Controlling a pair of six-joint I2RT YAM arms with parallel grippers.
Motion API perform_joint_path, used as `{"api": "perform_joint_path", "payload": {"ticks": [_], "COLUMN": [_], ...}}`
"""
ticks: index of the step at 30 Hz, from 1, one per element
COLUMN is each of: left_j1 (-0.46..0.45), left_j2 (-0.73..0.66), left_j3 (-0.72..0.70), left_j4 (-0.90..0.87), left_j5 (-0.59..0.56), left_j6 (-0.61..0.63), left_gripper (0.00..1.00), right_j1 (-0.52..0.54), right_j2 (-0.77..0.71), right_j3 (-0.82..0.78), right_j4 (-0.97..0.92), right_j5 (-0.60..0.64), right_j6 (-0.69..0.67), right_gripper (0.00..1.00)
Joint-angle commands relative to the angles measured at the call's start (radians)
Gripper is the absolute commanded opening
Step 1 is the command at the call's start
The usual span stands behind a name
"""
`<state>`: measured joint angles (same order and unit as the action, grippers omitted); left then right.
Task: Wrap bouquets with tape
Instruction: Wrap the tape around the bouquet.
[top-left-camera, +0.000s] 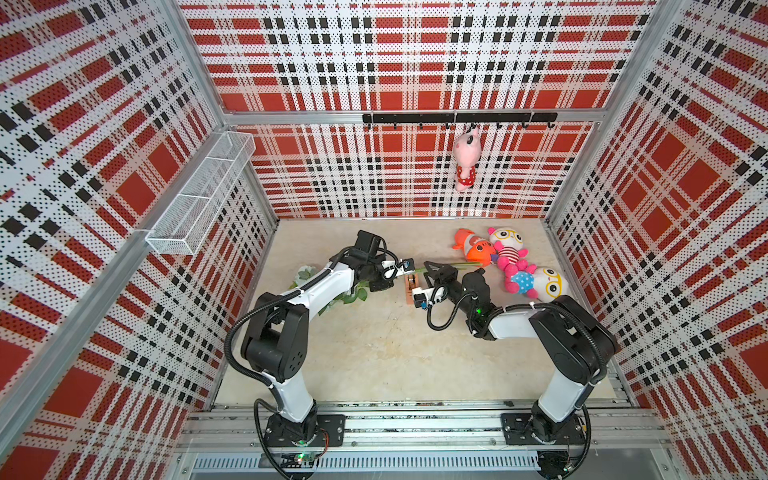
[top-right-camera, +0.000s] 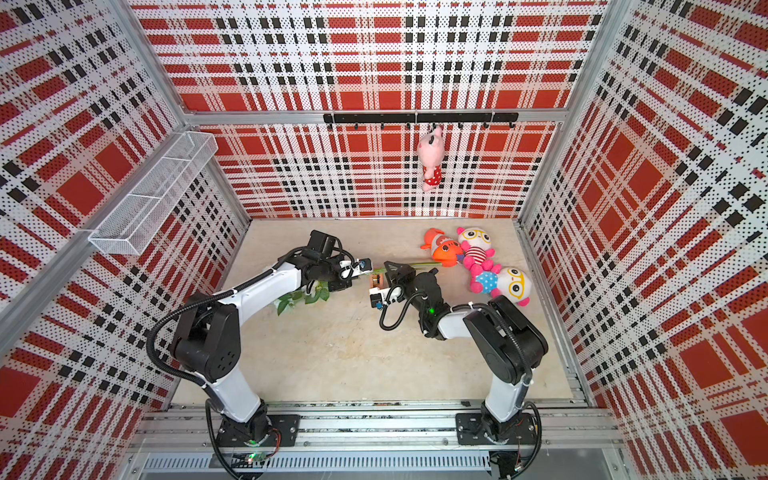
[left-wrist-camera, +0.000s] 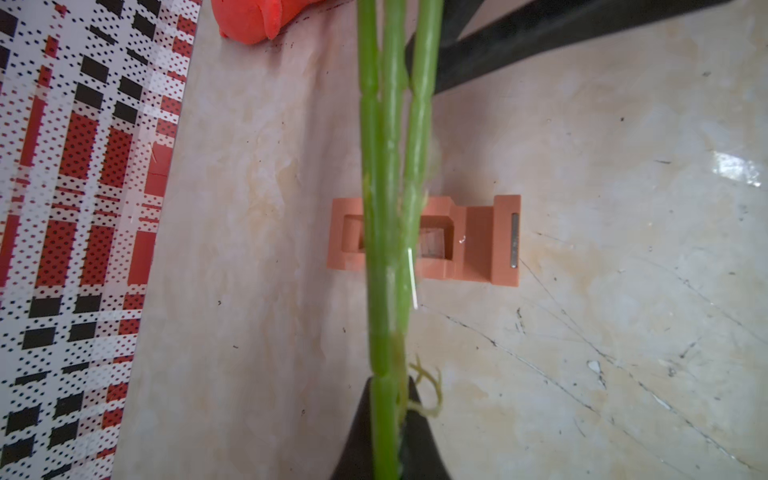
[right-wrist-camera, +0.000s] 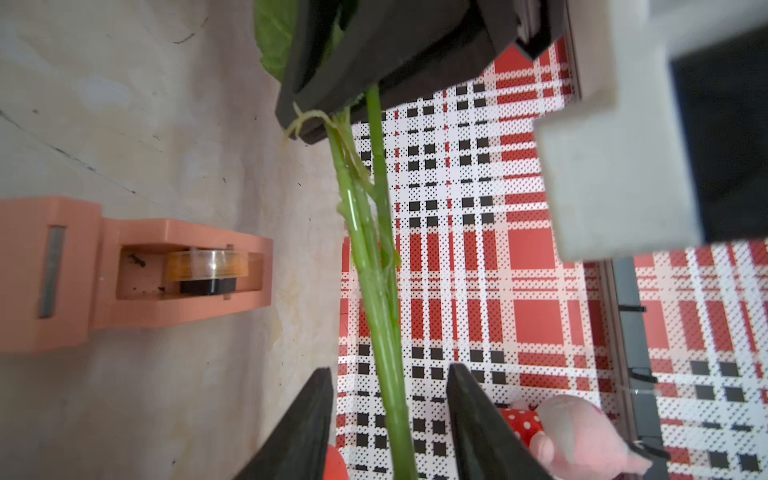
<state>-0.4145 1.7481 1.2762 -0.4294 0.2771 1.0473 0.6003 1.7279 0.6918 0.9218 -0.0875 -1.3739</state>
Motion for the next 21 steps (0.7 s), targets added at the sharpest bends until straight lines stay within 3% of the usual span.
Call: {"api": "perform_joint_path", "payload": {"ticks": [1, 3, 5, 9, 11, 15, 18, 21], "left_j1": [-0.021, -0.028, -0.038, -0.074, -0.095, -0.142, -0.163, -0.185], "left_j2": [-0.06, -0.078, -0.096, -0.143, -0.166, -0.213, -0.251, -0.282], "left_j3": [-0.023, -0.039, -0.063, -0.127, -0.179, -0.277, -0.34, -0.408], "left_j4": [0.07, 0.096, 0.133, 0.236, 0.323, 0.491, 0.609, 0.739], "left_j5": [-0.058, -0.074, -0.109, -0.191, -0.245, -0.366, -0.414, -0.454], "left_j6": [0.022, 0.025, 0.033, 0.047, 0.055, 0.098, 0.131, 0.172], "left_gripper": [0.0, 0.0, 0.0, 0.0, 0.0, 0.0, 0.0, 0.0], "right_j1": [0.019, 0.013, -0.009, -0.081, -0.125, -0.174, -0.201, -0.202], "right_j2": [-0.157, -0.263, -0.341, -0.398, -0.38, -0.267, -0.141, -0.007], "right_j3": [-0.033, -0.008, 0.045, 0.245, 0.334, 0.542, 0.75, 0.933], "right_j4": [-0.196, -0.431, -0.663, -1.07, -1.206, -1.44, -1.632, -1.809], "right_j5": [0.013, -0.057, -0.132, -0.213, -0.23, -0.104, -0.188, -0.31], "right_j6": [0.212, 0.392, 0.564, 0.871, 0.921, 1.017, 1.035, 0.969], "right_gripper": [0.68, 0.81, 0.99, 1.0, 1.0, 1.0, 1.0, 0.99]}}
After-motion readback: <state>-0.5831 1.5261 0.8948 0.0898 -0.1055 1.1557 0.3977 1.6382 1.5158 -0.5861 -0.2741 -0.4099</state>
